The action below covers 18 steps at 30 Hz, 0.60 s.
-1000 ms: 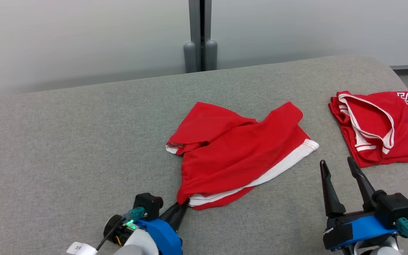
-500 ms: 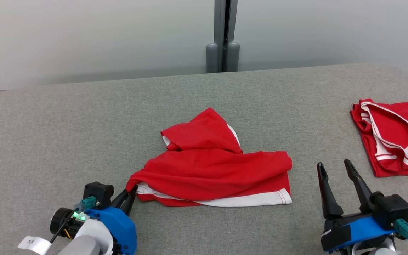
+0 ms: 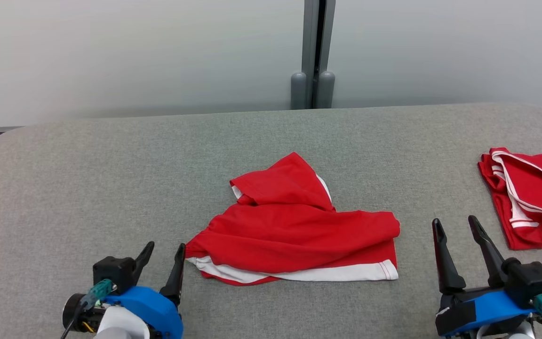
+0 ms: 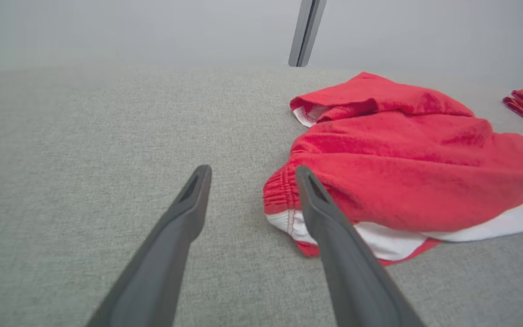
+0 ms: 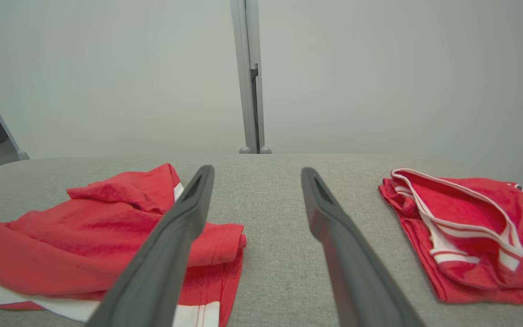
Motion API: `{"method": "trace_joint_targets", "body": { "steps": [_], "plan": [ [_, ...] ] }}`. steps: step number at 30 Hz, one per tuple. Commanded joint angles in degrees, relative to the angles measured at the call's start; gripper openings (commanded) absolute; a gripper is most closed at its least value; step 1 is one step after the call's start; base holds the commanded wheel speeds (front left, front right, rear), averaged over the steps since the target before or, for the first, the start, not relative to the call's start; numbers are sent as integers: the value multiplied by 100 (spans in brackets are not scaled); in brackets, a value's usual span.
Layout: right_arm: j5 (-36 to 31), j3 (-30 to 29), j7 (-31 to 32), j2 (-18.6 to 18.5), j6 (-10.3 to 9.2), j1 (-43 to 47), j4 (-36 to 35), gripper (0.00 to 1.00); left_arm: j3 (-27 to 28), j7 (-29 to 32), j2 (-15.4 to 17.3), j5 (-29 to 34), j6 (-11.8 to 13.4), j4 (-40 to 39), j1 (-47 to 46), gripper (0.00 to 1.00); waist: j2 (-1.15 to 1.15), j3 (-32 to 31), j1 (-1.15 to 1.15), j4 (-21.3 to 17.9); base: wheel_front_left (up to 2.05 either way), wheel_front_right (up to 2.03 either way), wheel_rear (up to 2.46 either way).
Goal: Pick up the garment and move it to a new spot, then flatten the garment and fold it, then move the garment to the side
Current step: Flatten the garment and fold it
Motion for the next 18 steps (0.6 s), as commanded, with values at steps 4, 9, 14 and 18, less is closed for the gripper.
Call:
{"method": "trace_joint_targets", "body": {
  "steps": [4,9,14,18],
  "plan": [
    [7,-98,18,-2,0,115,-74,100,363,-265,36,88,172,-358,158,100,0,-78,0,135,0,0,0],
    [48,-142,49,-2,0,162,-89,100,905,-303,-5,422,257,-901,299,100,0,-134,0,236,0,0,0],
    [102,-110,111,-3,0,187,-26,100,1841,-302,-181,1080,88,-1524,758,100,0,-189,0,302,0,0,0],
    [130,-63,157,-3,0,223,50,100,2274,-303,-296,1349,-119,-1537,965,100,0,-236,0,308,0,0,0]
  ]
}}
